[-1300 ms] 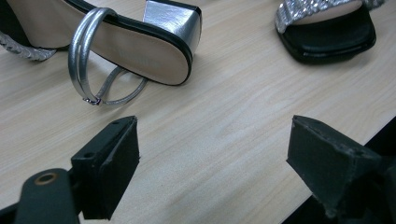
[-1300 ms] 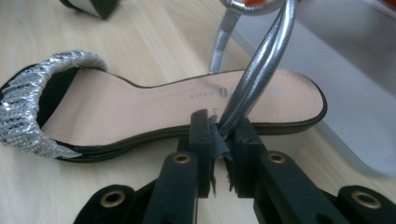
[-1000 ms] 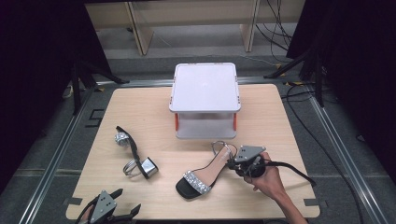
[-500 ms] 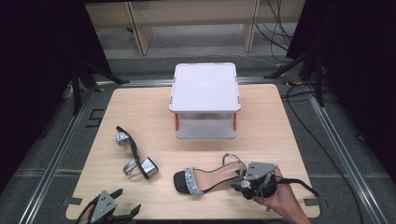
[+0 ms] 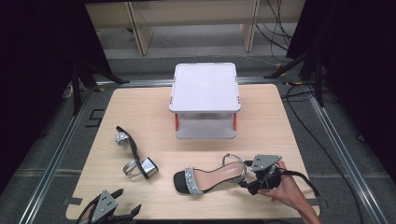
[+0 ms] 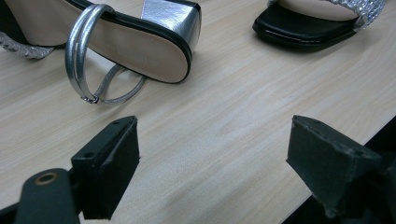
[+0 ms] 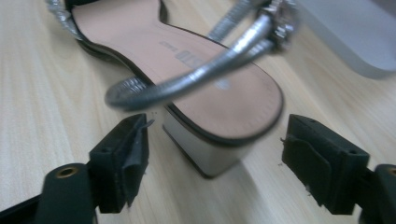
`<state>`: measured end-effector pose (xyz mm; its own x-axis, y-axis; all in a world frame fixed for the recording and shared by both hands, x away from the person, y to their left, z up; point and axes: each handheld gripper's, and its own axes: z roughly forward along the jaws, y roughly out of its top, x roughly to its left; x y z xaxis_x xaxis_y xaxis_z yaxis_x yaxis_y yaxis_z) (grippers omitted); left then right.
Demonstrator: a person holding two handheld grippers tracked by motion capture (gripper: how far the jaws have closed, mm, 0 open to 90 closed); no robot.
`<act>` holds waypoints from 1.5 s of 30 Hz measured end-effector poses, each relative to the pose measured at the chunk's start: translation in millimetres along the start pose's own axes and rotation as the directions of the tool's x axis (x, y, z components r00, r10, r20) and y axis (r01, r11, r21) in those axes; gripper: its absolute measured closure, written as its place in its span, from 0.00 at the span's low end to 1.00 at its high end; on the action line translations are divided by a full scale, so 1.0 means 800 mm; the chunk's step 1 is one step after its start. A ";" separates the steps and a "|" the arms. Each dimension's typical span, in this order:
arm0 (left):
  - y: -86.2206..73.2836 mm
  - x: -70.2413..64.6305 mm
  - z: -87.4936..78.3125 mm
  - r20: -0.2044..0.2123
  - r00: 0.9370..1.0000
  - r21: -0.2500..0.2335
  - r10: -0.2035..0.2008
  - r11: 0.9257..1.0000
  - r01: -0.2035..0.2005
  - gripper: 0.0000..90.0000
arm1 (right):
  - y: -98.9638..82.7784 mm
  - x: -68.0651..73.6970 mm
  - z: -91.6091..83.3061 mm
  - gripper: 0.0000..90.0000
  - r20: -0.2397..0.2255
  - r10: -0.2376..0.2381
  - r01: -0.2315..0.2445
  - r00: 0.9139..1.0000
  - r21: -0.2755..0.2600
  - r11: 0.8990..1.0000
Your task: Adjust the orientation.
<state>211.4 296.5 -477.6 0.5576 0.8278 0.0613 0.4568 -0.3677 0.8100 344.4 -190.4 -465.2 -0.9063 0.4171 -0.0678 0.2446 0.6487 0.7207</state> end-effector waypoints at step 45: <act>0.000 -0.002 0.000 0.010 1.000 -0.016 -0.014 1.000 0.014 0.19 | 0.014 0.030 0.009 0.44 -0.040 0.129 -0.125 0.991 0.092 0.988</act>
<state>210.3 295.2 -477.5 0.5581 0.8286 0.0441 0.4538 -0.3493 0.8198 328.3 -168.3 -463.8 -0.8803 0.4714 0.0530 0.3862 0.6474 0.6571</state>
